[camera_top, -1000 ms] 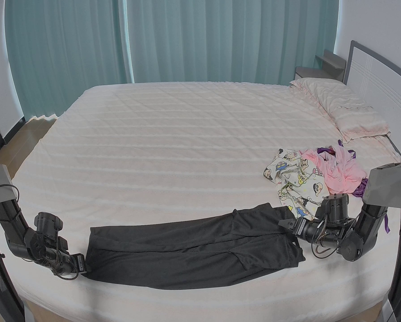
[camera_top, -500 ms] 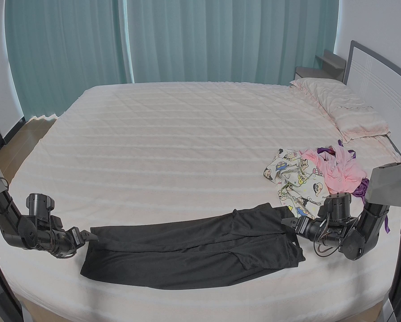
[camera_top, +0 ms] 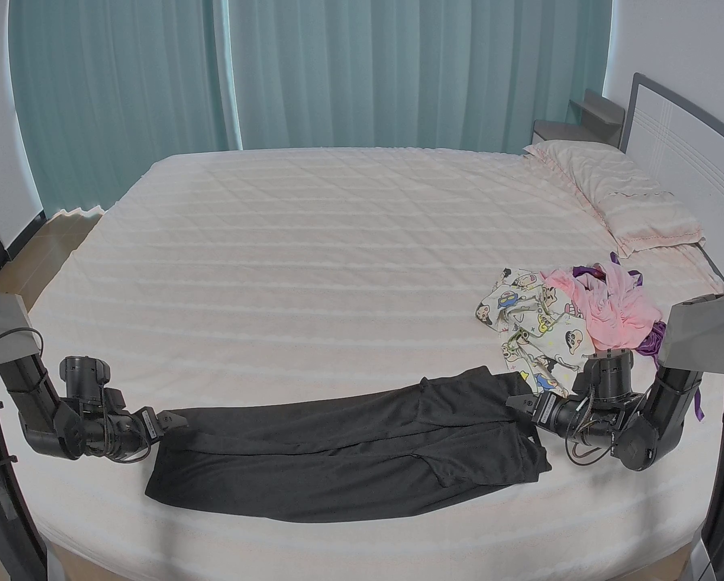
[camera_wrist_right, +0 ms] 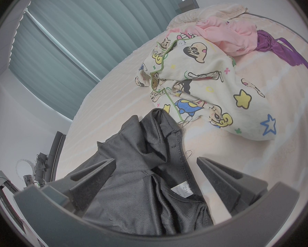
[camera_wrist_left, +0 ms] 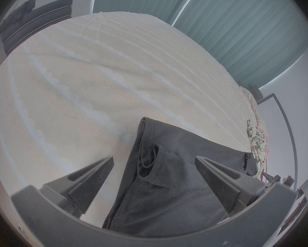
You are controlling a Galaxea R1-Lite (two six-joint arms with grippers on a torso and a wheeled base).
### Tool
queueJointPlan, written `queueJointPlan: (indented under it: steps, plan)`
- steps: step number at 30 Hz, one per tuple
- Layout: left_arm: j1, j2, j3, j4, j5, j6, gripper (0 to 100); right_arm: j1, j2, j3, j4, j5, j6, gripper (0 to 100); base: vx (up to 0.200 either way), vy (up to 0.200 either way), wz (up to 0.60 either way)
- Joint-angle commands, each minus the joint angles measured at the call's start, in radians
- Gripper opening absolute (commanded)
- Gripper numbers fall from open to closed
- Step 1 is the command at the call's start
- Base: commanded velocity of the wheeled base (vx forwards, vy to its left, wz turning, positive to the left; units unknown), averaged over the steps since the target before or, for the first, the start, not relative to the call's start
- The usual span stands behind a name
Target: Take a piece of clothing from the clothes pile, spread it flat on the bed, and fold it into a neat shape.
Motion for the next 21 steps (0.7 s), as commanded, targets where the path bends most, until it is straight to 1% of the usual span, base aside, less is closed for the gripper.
queueJointPlan:
  steps: [1,5,8,12,16,21]
  plan:
    - [-0.025,0.083,0.003,-0.05,0.008,0.005,100,0.003,-0.002,0.004,-0.001,0.0,-0.001,100,0.0,0.0,0.0]
    - [-0.04,0.129,0.029,-0.182,0.014,0.004,100,0.003,-0.002,0.015,-0.024,0.0,0.001,100,0.0,0.0,0.0]
    - [-0.042,0.135,0.044,-0.228,0.014,0.002,100,0.003,-0.001,0.024,-0.044,0.002,0.001,100,0.0,0.0,0.0]
    - [-0.043,0.137,0.06,-0.232,0.013,0.021,100,0.003,-0.001,0.025,-0.048,0.002,0.001,100,0.0,0.0,0.0]
    - [-0.045,0.149,0.071,-0.235,0.008,0.088,100,0.006,-0.001,0.025,-0.048,0.002,0.001,100,0.0,0.0,0.0]
    - [-0.046,0.151,0.072,-0.252,0.004,0.093,100,0.008,0.001,0.025,-0.048,0.002,0.001,100,0.0,0.0,0.0]
